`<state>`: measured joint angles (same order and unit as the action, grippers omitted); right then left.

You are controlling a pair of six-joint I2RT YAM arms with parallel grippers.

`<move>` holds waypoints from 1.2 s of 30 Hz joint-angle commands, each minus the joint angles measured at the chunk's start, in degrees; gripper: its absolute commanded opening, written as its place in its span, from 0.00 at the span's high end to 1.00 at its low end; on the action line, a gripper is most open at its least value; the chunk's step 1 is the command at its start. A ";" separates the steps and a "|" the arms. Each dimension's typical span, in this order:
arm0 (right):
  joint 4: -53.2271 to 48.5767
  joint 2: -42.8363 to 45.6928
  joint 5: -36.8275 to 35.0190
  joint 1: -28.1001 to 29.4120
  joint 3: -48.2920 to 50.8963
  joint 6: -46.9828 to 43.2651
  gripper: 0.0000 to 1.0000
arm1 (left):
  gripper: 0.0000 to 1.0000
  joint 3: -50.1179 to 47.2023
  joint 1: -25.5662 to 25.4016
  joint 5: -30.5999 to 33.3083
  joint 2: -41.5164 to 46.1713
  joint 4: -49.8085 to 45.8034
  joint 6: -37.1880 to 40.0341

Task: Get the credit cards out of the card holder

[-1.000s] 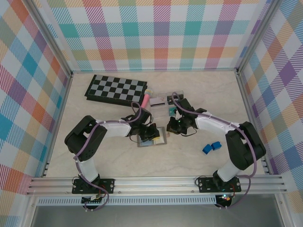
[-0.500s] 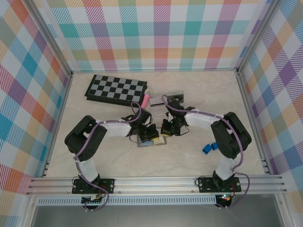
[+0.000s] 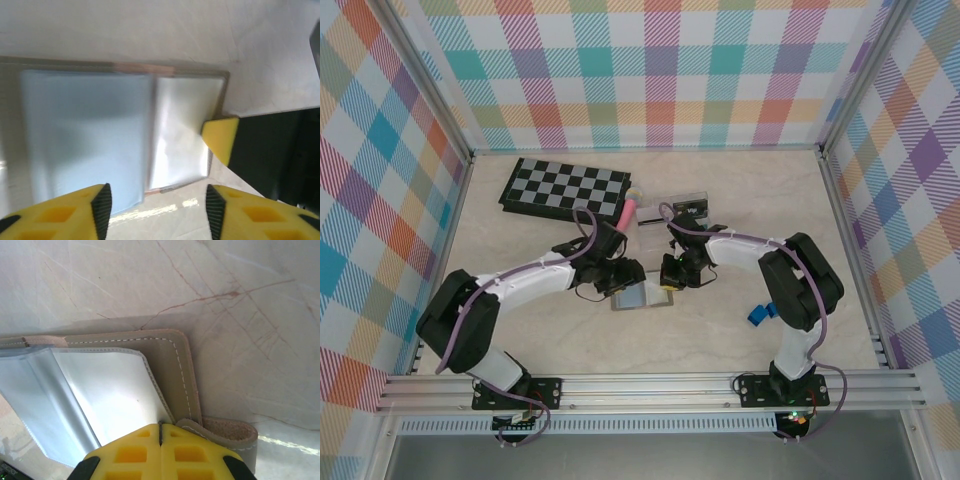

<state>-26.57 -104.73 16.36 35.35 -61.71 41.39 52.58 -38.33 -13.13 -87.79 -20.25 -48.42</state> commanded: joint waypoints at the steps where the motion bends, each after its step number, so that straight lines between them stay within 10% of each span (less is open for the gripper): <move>1: -2.89 -1.31 -2.06 0.17 -0.51 0.45 1.00 | 0.40 -0.87 1.59 4.48 1.64 -5.79 0.81; 22: -2.70 -1.96 -0.79 0.18 -0.40 0.38 0.99 | 0.59 -1.42 2.03 -1.86 -5.10 0.24 0.63; 36: -2.34 -2.41 0.24 0.15 -0.34 0.54 0.99 | 0.54 -0.81 2.04 1.25 -4.26 -3.83 2.72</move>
<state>-26.81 -105.19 17.45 35.35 -61.95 41.41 51.79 -36.60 -12.62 -92.47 -22.39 -46.83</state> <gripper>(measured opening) 0.046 0.458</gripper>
